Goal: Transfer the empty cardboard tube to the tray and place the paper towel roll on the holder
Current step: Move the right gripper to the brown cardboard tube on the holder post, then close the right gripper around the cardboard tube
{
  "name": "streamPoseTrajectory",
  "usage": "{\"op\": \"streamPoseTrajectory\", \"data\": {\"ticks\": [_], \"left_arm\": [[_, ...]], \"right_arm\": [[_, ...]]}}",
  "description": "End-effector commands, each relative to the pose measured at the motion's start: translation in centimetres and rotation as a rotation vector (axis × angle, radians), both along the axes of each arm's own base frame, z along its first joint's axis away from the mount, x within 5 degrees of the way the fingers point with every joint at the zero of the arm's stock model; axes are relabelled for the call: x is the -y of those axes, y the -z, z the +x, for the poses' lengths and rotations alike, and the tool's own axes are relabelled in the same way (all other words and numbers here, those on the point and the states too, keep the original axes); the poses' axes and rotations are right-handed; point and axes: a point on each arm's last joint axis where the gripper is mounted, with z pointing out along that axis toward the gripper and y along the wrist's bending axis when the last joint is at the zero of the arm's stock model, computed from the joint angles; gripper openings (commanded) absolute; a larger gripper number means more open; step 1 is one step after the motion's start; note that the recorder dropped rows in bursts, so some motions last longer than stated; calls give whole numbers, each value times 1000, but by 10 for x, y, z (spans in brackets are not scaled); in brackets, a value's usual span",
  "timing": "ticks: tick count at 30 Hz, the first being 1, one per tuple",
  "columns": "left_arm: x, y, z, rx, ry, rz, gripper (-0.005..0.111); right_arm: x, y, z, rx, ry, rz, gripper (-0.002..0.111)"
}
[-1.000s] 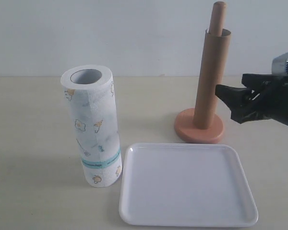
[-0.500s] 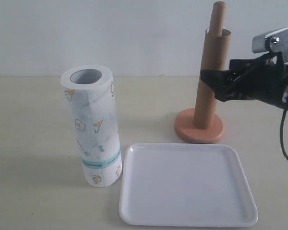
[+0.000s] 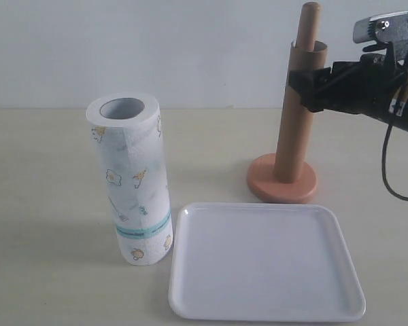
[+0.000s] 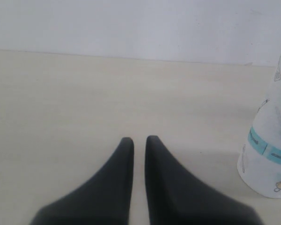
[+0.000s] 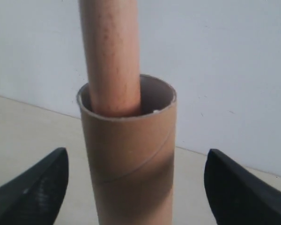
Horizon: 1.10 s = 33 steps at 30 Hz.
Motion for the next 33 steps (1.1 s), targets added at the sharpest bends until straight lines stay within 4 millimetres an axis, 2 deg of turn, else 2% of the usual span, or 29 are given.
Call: {"op": "streamPoseTrajectory", "data": {"ticks": [1, 6, 14, 16, 17, 18, 24, 27, 33], "left_arm": [[0, 1, 0, -1, -6, -7, 9], [0, 1, 0, -1, -6, -7, 9], [0, 1, 0, -1, -6, -7, 9], [0, 1, 0, -1, -6, -7, 9], [0, 1, 0, -1, -6, -7, 9], [0, 1, 0, -1, -6, -7, 9], [0, 1, 0, -1, -6, -7, 9], [0, 1, 0, -1, -6, -7, 9], [0, 1, 0, -1, -6, -7, 9]], "right_arm": [[-2, 8, 10, -10, 2, 3, 74], [-5, 11, 26, 6, -7, 36, 74], [-7, 10, 27, -14, -14, 77, 74], [-8, 11, 26, -33, -34, 86, 61], [-9, 12, 25, -40, -48, 84, 49], [-10, 12, 25, -39, -53, 78, 43], [-13, 14, 22, -30, -107, 30, 20], [-15, 11, 20, -10, -141, 3, 0], [-16, 0, 17, 68, -164, -46, 0]]}}
